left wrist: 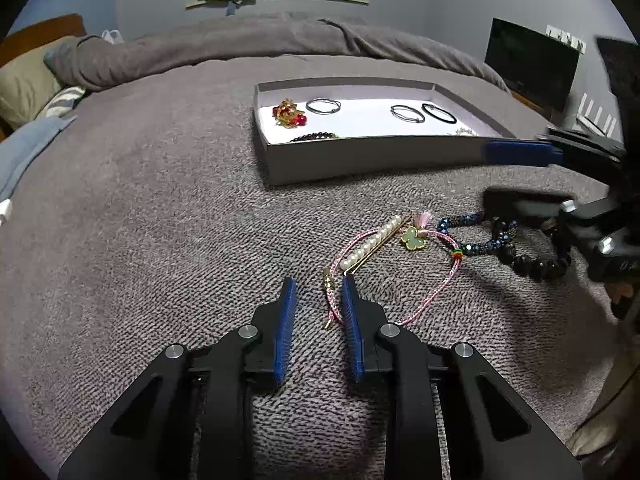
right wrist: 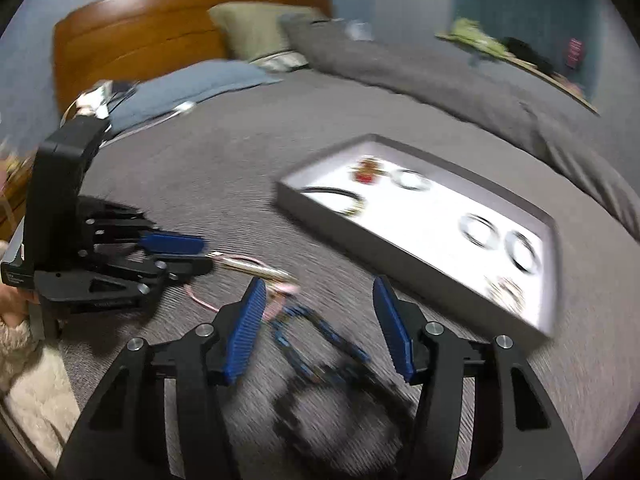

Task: Organize jewelry
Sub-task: 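Grasp the pink cord bracelet with the left gripper while the right grasps the pearl clip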

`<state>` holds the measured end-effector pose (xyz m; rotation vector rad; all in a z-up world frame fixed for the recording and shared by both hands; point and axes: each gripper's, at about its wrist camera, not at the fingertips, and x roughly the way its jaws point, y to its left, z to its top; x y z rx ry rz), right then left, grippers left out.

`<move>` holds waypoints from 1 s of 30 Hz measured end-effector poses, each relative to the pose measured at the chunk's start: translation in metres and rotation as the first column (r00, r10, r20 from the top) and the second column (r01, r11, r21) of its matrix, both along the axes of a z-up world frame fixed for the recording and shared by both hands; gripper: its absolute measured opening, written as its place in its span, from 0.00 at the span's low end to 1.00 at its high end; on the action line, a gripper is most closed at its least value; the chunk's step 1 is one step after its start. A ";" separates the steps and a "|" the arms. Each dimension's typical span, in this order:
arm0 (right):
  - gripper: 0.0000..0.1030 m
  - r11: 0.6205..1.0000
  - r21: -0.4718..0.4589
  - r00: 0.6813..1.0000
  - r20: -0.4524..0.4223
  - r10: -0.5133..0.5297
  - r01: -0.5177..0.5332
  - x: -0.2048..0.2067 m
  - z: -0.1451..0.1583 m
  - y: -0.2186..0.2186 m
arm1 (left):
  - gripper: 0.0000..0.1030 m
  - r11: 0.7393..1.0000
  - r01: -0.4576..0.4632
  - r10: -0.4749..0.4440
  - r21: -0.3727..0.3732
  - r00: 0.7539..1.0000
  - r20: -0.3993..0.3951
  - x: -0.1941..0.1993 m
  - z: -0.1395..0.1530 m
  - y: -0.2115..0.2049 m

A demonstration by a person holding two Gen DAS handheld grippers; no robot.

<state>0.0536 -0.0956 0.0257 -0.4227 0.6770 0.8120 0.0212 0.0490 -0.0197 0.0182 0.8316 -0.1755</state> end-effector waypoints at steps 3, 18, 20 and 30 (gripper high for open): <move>0.54 0.995 -0.071 0.998 -0.005 0.065 -0.065 0.003 -0.009 0.021 | 0.24 1.000 0.013 -0.013 -0.006 1.000 0.006 -0.002 0.002 0.000; 0.31 0.958 -0.206 0.979 -0.063 0.192 -0.201 0.014 -0.035 0.056 | 0.24 0.998 0.054 -0.055 -0.027 0.998 -0.019 0.004 0.000 0.000; 0.20 0.956 -0.213 0.979 -0.070 0.192 -0.203 0.014 -0.036 0.055 | 0.24 0.998 0.054 -0.054 -0.019 0.998 -0.021 0.004 -0.001 -0.001; 0.08 0.986 -0.136 0.995 -0.039 0.088 -0.093 0.010 -0.021 0.028 | 0.05 0.999 0.049 -0.049 0.012 0.999 -0.015 0.005 -0.001 -0.003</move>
